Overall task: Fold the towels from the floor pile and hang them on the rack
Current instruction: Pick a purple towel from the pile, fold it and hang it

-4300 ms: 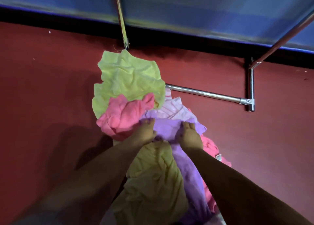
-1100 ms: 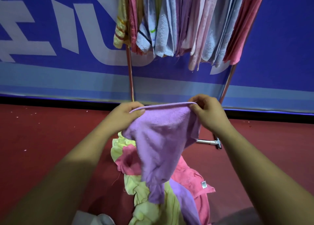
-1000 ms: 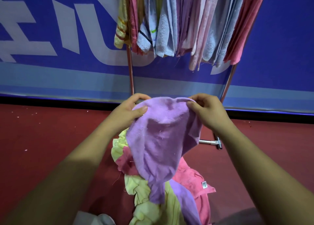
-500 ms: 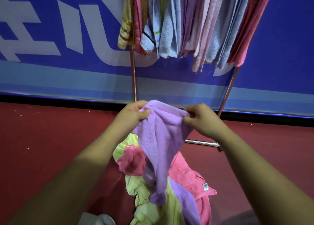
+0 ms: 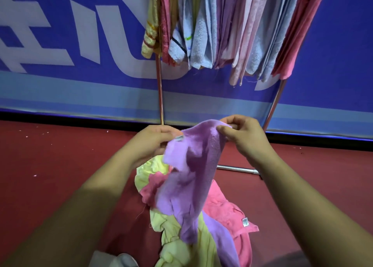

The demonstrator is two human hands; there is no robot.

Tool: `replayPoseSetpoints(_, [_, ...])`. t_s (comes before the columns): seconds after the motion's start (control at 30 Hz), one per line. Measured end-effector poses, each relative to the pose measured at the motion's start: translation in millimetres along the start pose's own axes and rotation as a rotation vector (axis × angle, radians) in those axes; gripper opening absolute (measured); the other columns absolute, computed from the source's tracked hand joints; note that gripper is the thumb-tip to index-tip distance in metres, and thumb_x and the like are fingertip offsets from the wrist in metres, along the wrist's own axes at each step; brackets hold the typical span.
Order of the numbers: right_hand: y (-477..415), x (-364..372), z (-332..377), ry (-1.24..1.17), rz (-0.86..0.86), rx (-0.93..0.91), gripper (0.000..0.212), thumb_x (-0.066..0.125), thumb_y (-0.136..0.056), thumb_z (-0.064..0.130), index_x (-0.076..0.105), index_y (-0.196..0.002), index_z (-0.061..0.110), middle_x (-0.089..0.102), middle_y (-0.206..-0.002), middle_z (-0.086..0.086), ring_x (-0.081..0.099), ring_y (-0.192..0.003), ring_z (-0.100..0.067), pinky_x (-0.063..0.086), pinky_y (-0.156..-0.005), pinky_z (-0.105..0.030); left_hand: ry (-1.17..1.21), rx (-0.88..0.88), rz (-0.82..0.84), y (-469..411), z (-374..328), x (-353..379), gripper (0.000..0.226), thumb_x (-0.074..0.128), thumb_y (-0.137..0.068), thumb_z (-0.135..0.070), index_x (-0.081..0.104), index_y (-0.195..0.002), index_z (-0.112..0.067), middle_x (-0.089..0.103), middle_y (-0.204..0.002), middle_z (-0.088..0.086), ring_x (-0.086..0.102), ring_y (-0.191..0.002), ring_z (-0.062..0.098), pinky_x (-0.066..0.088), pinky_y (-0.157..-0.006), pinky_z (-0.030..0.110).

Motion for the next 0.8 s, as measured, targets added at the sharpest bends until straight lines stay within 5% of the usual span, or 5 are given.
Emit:
replayPoseSetpoints(0.1, [3.4,6.6,0.5,-0.050,0.068,-0.030,0.009,0.065,-0.093,0.002,0.074,-0.091,0.005,0.070,-0.074,-0.002,0.058,-0.067,-0.009,0.047,-0.062,-0.016,0.264,0.001,0.120,2.8,-5.5,8.6,0.042,0.038,-0.094,0.019,0.066,-0.113,-0.006,0.074,-0.109,0.012,0.071,-0.099,0.017,0.059,-0.080,0.024])
replayPoseSetpoints(0.33, [4.6,15.4,4.4,0.204,0.139,-0.219,0.013,0.068,-0.093,0.007,0.072,-0.092,0.019,0.067,-0.071,0.020,0.058,-0.064,0.004,0.044,-0.066,-0.012,-0.094,0.176,0.021,2.0,-4.6,16.4,0.012,0.065,-0.092,-0.002,0.073,-0.098,-0.008,0.076,-0.081,0.009,0.073,-0.075,0.016,0.058,-0.068,0.020])
replayPoseSetpoints(0.47, [6.2,20.8,3.0,0.131,0.098,-0.155,0.020,0.064,-0.091,-0.002,0.065,-0.096,0.017,0.058,-0.057,-0.003,0.050,-0.042,-0.013,0.044,-0.050,-0.024,-0.199,0.216,-0.001,1.7,-5.3,19.9,0.008,0.068,-0.092,-0.012,0.074,-0.088,-0.009,0.072,-0.069,0.013,0.068,-0.061,0.018,0.052,-0.056,0.021])
replayPoseSetpoints(0.6, [9.2,29.7,3.7,0.107,0.155,-0.157,0.018,0.059,-0.093,-0.001,0.071,-0.085,0.010,0.069,-0.065,-0.004,0.064,-0.058,-0.016,0.058,-0.067,-0.038,-0.235,0.248,-0.014,1.6,-5.2,24.1,0.010,0.066,-0.094,-0.012,0.072,-0.087,-0.008,0.070,-0.064,0.007,0.065,-0.057,0.016,0.047,-0.053,0.019])
replayPoseSetpoints(0.8, [11.9,35.6,-1.2,0.452,0.191,-0.238,0.013,0.080,-0.081,0.020,0.073,-0.092,0.023,0.067,-0.082,0.011,0.061,-0.070,0.001,0.042,-0.064,-0.011,-0.218,0.267,0.012,1.8,-8.4,23.7,0.012,0.061,-0.096,-0.008,0.070,-0.088,-0.010,0.069,-0.065,0.005,0.064,-0.060,0.014,0.046,-0.053,0.016])
Point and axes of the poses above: each hand's wrist, its own y-axis away from the middle knuckle, its own x-axis out of the palm, z = x × y, the point moved 2 cm from there along -y, towards the middle knuckle
